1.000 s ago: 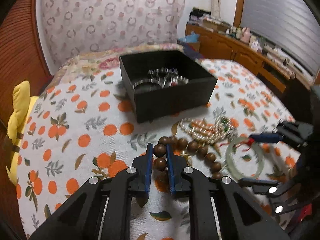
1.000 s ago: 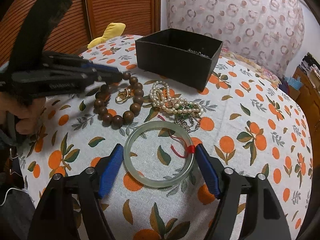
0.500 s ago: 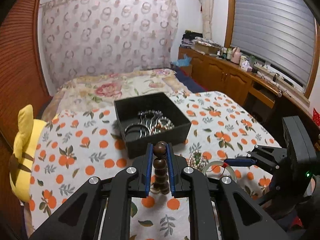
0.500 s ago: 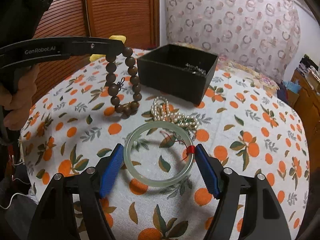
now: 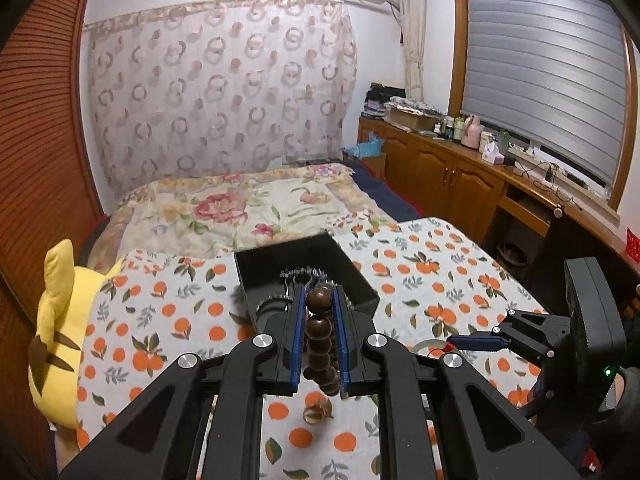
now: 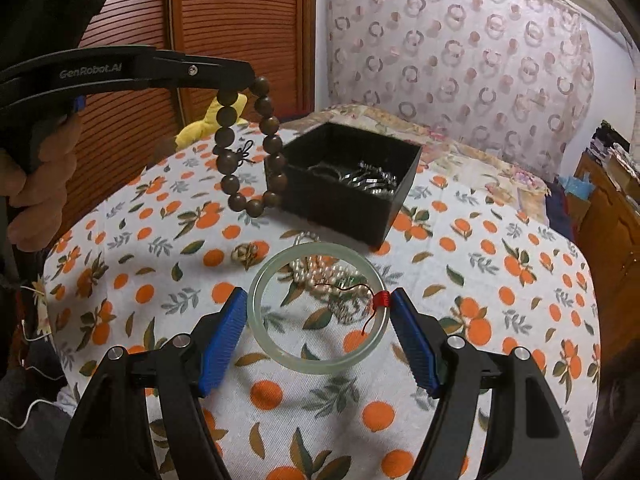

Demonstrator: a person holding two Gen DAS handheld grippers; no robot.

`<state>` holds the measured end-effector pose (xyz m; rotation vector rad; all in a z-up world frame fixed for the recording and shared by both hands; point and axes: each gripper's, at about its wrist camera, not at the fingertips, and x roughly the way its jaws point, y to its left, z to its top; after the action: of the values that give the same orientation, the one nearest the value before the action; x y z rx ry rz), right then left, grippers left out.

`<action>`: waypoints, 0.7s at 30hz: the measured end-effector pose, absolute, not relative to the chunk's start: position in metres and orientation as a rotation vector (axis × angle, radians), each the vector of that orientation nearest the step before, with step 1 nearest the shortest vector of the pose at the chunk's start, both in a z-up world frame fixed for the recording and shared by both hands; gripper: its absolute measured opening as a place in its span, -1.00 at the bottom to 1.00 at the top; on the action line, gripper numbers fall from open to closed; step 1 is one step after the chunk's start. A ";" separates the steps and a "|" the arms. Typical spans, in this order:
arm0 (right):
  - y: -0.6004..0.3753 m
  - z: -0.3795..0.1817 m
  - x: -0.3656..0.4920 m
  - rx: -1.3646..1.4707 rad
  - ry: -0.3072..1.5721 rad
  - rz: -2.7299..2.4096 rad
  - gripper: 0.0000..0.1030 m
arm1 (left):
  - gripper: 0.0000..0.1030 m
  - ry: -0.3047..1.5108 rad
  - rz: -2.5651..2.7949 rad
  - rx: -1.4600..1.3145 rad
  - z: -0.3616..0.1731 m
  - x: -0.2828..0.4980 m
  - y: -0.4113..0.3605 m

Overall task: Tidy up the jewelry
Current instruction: 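Close the right tool on the jade bangle while the left lifts the bead bracelet, then carry the bead bracelet and jade bangle into the black box and open both tools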

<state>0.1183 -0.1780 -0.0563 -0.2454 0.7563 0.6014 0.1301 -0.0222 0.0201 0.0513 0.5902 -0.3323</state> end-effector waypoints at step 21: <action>-0.186 -0.023 0.191 -0.189 0.680 0.598 0.46 | -0.76 0.602 -0.304 0.055 0.020 0.205 -0.024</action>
<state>0.1911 -0.1860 -0.0228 -0.1889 0.6804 0.5979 0.2052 -0.0243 0.0204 0.0550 0.6025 -0.3035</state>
